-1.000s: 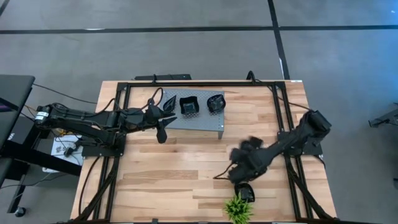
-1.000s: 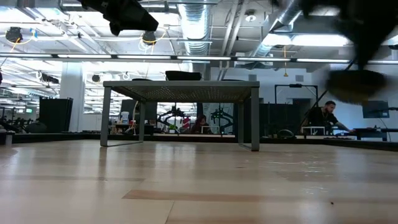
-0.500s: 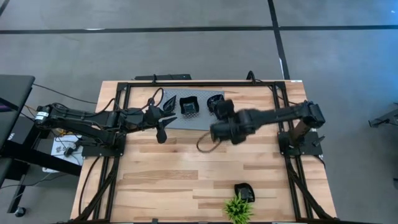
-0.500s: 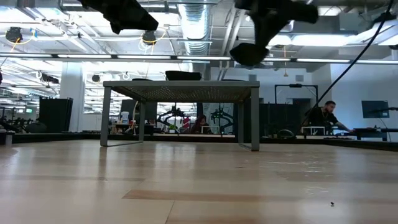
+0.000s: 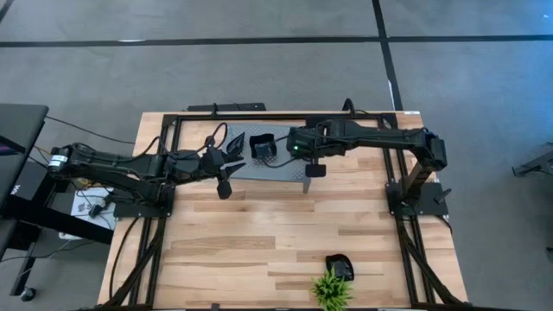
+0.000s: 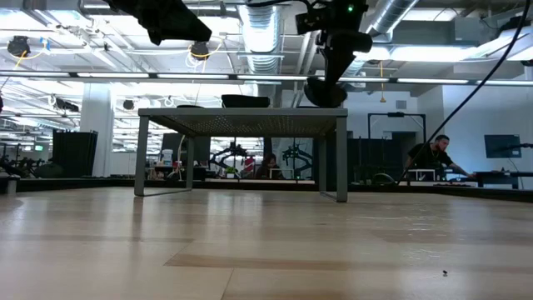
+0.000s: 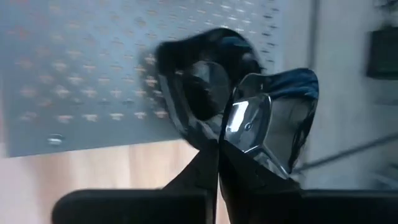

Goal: Pick & Place Mini shaped plates
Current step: Stack the black leaf-shaped plate on top of the black leaf-shaped plate on the shelf

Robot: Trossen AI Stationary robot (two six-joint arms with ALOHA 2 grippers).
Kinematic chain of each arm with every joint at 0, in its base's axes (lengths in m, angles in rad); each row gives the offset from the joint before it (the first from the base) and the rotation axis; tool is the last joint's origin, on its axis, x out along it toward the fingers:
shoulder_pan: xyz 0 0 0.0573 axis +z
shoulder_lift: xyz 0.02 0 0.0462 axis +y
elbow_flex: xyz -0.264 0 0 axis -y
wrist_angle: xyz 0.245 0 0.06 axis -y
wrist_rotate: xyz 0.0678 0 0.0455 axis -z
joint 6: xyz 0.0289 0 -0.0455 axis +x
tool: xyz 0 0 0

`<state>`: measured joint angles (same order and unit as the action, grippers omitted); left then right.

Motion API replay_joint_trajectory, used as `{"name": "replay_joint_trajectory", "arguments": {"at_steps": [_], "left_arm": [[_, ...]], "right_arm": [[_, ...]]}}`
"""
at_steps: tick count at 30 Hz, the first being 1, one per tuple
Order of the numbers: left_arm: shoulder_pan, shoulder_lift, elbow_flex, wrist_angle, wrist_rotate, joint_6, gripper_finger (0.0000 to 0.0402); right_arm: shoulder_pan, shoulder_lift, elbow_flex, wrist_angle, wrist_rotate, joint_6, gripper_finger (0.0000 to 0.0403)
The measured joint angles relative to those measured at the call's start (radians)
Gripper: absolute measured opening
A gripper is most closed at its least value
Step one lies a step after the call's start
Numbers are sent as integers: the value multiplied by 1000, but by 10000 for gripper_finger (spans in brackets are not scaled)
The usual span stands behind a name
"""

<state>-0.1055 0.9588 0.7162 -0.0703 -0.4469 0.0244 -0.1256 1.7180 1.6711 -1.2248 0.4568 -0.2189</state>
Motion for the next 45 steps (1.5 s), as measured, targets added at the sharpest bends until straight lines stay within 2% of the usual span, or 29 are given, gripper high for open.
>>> {"name": "replay_joint_trajectory", "arguments": {"at_steps": [4,10,18,21,26,35,40,45], "left_arm": [[0,0,0,-1,0,-1,79],[0,0,0,-1,0,-2,79],[0,0,0,-1,0,-2,79],[0,0,0,-3,0,-2,79],[0,0,0,-4,0,-2,79],[0,0,0,-4,0,-2,79],[0,0,0,-3,0,-3,79],[0,0,0,1,0,-3,79]], "right_arm": [[-20,5,-7,35,-105,0,8],[-19,5,-8,62,-61,-26,16],[-2,5,-8,62,-60,-9,74],[22,5,3,45,-68,117,88],[134,4,47,-56,-173,236,93],[367,3,75,-316,-158,674,93],[521,-39,2,-254,-141,877,93],[684,-120,-177,-99,-142,1129,93]]}}
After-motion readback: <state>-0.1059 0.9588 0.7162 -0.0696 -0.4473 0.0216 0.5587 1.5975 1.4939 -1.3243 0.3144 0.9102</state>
